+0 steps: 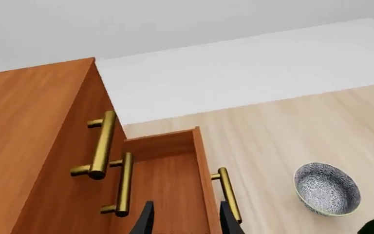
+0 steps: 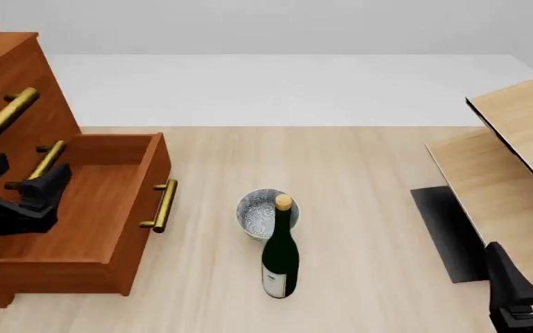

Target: Put the wine bottle in the bottom drawer of the cabinet.

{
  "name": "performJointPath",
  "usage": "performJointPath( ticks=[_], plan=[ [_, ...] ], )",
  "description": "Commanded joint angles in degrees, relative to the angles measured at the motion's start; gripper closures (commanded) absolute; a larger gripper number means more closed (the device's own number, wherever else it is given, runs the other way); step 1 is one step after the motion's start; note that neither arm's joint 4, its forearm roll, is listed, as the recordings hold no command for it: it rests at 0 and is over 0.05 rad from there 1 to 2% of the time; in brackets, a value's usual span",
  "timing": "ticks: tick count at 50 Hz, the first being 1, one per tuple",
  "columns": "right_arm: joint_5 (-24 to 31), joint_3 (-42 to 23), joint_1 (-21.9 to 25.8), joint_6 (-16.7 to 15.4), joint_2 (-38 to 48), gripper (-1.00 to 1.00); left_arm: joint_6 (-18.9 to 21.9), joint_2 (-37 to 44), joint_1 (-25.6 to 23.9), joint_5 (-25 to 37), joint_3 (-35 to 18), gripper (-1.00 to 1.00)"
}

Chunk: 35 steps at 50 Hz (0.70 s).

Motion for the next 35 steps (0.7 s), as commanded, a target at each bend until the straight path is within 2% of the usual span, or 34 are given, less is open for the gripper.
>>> performJointPath(
  ticks=[1,3,8,11,12,14,16,18,19,24,27,35],
  plan=[
    [1.05,-0.01,0.45,-0.22,0.27,-1.0,2.27,9.43,-3.67,6.37,-7.73,-1.0],
    [1.25,-0.01,0.57,-0.24,0.29,-1.0,3.51,10.32,-4.39,6.69,-8.14,-1.0],
    [1.7,0.0,0.96,-0.28,0.45,-1.0,1.79,12.58,-5.79,8.45,-9.83,-1.0],
    [1.79,0.01,1.06,-0.26,0.61,-1.0,3.73,14.1,-5.55,8.09,-9.62,-1.0],
    [1.84,0.01,1.08,-0.25,0.64,-1.0,3.43,14.52,-5.69,8.11,-9.67,-1.0],
    [2.07,0.01,1.29,-0.27,0.66,-1.0,-0.53,16.29,-6.5,9.08,-10.53,-1.0],
    [2.19,0.01,1.44,-0.35,0.67,-1.0,2.24,16.27,-6.56,7.89,-9.33,-1.0],
    [2.23,0.01,1.46,-0.22,0.75,-1.0,0.22,17.31,-8.07,7.87,-8.79,-1.0],
    [2.27,0.01,1.52,-0.26,0.77,-1.0,0.93,18.23,-8.41,7.75,-8.09,-1.0],
    [2.44,0.02,1.77,-0.22,0.94,-1.0,-1.06,19.14,-8.82,7.34,-7.26,-1.0],
    [2.61,0.02,1.95,-0.18,0.94,-1.0,0.16,20.29,-7.95,6.79,-6.53,-1.0],
    [2.59,0.02,2.51,-0.11,1.32,-1.0,-1.47,22.59,-8.6,6.1,-5.01,-1.0]
  ],
)
